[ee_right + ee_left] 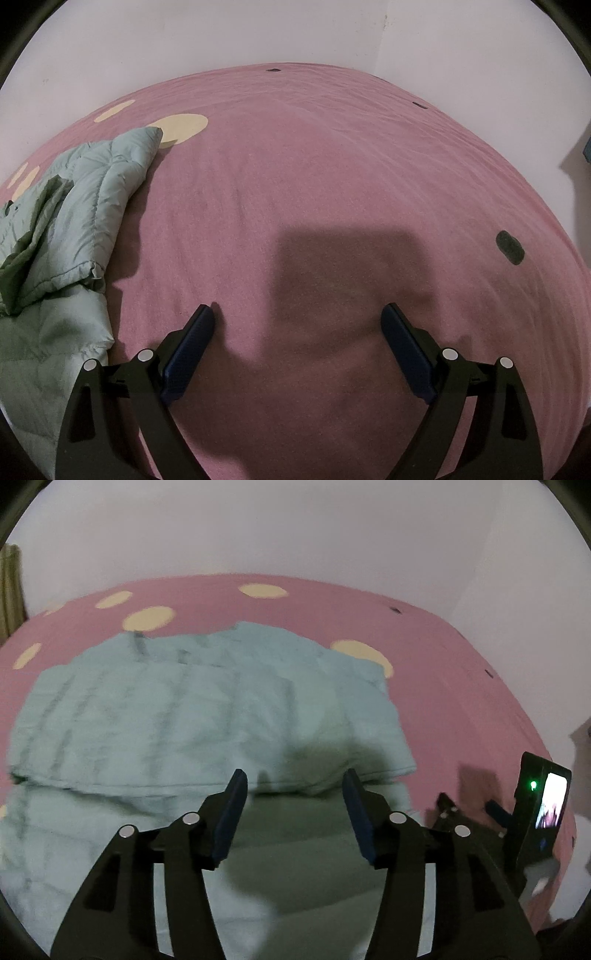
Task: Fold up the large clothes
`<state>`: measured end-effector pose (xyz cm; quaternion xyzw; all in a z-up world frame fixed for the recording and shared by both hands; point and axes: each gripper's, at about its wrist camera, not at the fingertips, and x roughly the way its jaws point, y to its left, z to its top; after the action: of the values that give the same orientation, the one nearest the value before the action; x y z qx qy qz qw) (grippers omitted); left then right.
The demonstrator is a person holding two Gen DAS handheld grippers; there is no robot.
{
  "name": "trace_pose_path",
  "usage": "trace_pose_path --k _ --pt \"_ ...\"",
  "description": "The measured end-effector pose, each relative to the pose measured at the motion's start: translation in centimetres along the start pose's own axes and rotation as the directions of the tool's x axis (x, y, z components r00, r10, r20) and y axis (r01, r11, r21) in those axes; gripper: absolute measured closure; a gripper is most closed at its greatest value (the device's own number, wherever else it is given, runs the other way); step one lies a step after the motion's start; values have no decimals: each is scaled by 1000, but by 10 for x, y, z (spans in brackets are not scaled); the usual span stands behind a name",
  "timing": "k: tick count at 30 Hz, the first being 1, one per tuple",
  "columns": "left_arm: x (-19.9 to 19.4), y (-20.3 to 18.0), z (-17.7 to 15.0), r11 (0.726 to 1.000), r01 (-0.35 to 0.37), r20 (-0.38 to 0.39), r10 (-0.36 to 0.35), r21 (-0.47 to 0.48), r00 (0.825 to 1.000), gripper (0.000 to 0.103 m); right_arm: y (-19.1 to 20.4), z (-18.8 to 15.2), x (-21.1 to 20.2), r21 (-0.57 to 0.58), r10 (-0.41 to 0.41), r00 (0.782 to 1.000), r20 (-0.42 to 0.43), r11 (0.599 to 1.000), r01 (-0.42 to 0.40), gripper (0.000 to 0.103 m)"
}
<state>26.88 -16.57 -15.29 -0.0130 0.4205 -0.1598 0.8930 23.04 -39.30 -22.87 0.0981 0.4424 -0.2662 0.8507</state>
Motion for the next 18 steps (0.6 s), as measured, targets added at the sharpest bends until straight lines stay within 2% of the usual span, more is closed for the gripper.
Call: trace_pose_path --k 3,7,9,10,13,18 --pt "-25 43 -8 998 -64 36 65 -21 997 44 0 1 -1 2 3 1000 3 1000 -3 13" --pt "-47 110 -16 978 -191 60 197 -88 979 42 2 5 -15 -11 11 1000 25 1000 -11 14" --pt "-55 145 -19 960 -245 60 255 -134 965 42 7 11 -36 7 50 996 68 999 -51 16" --pt "-58 169 -21 944 -286 62 299 -166 952 42 11 14 -45 10 78 994 81 997 -79 17" --pt "-58 207 -23 916 -340 36 355 -214 934 42 40 25 -67 -20 205 974 94 979 -204 19" --pt "-48 239 -22 895 -370 1 382 -248 924 42 96 35 -67 -82 341 939 37 938 -337 22"
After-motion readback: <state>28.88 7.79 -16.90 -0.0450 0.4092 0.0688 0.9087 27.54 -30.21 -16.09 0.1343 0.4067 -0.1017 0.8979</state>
